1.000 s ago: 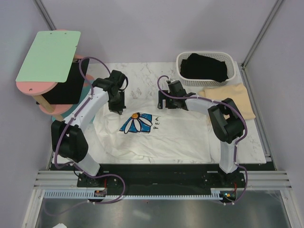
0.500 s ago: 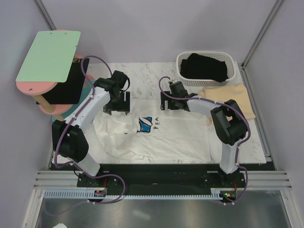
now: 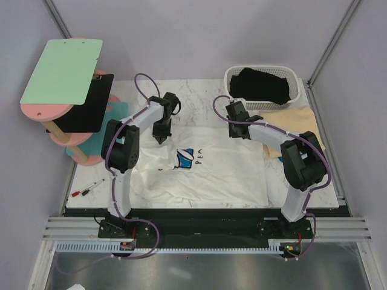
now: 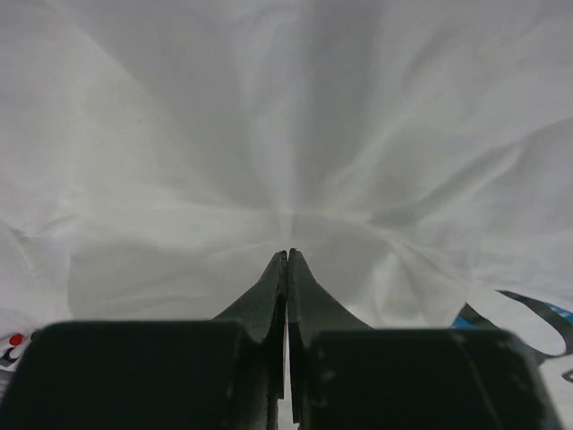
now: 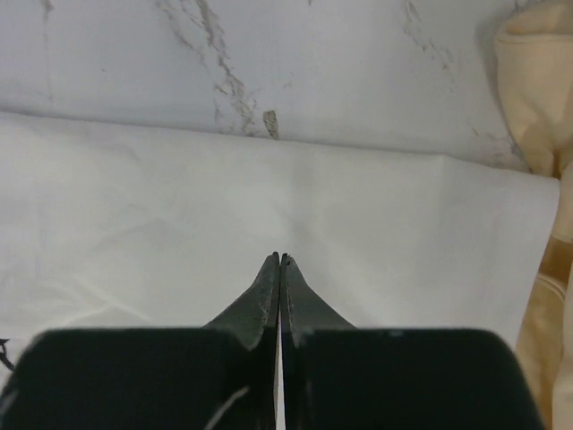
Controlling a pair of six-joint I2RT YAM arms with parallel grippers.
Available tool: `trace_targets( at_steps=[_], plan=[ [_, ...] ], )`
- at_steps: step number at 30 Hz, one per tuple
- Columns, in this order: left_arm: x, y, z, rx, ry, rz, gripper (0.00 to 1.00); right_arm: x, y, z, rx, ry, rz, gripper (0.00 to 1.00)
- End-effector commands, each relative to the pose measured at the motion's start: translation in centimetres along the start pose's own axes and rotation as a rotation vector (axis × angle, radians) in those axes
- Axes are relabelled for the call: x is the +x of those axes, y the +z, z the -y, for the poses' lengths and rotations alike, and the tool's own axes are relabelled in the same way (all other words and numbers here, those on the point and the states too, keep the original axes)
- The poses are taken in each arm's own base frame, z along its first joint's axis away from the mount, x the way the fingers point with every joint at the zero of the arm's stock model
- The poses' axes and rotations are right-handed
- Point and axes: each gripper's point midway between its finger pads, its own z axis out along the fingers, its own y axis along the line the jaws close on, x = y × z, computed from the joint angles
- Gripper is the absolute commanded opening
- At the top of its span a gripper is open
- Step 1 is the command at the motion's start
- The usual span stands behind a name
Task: Fold and stack the t-shirts
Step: Fold the flattened tshirt in 1/3 of the way
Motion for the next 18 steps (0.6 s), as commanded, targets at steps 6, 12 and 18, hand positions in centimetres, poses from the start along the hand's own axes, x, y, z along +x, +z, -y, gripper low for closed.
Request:
trace_targets(
  at_steps=[6,12,18],
  plan=[
    [-2.0,2.4,-0.1,-0.042,0.006,0.0,0.02,3.0,2.1,2.5,0.108,-0.041,-0.091,0.0],
    [-2.7,4.9,-0.1,-0.058,-0.002,-0.028,0.02,3.1,4.2,2.9,0.144,-0.052,-0.112,0.0],
    [-4.2,7.0,-0.7,-0.071,-0.024,-0.051,0.02,2.3,6.8,3.7,0.17,-0.032,-0.123,0.0]
  ],
)
